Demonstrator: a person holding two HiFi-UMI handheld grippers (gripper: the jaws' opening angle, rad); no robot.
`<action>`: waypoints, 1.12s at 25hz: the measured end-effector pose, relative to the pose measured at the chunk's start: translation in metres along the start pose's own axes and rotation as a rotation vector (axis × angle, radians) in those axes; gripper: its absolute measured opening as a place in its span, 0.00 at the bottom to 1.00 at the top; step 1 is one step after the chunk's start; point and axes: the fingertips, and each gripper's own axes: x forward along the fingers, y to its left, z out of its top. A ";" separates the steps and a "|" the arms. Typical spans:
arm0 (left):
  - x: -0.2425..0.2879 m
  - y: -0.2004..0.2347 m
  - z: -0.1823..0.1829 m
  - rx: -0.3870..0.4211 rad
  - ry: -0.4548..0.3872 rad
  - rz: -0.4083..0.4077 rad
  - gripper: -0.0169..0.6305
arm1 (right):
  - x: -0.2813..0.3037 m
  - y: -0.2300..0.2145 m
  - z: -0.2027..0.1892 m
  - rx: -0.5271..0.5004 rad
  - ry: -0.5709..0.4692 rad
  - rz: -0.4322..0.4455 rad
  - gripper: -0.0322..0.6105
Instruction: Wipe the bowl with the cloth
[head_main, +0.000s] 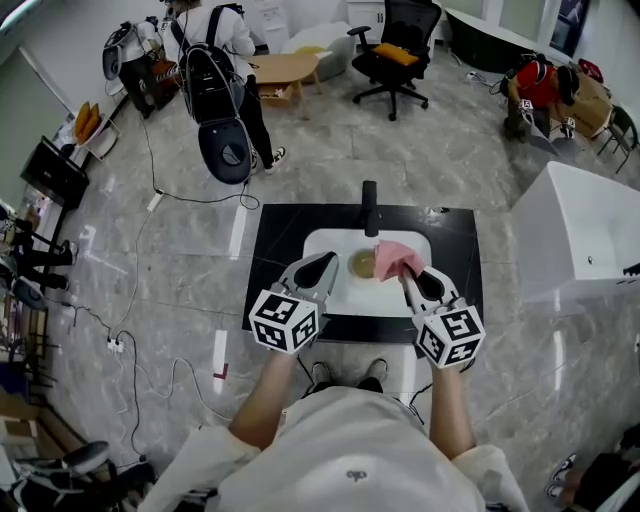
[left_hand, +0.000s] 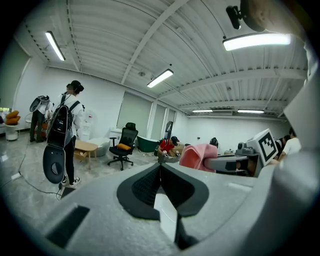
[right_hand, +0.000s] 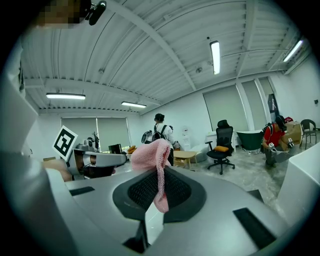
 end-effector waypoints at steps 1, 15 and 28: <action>0.002 -0.002 -0.001 0.001 0.002 0.004 0.05 | -0.001 -0.003 -0.001 0.002 0.001 0.004 0.07; 0.017 -0.026 -0.018 -0.007 0.032 0.083 0.05 | -0.019 -0.038 -0.022 0.023 0.042 0.057 0.07; 0.028 0.003 -0.033 -0.019 0.061 0.056 0.05 | 0.000 -0.041 -0.028 0.026 0.055 0.005 0.07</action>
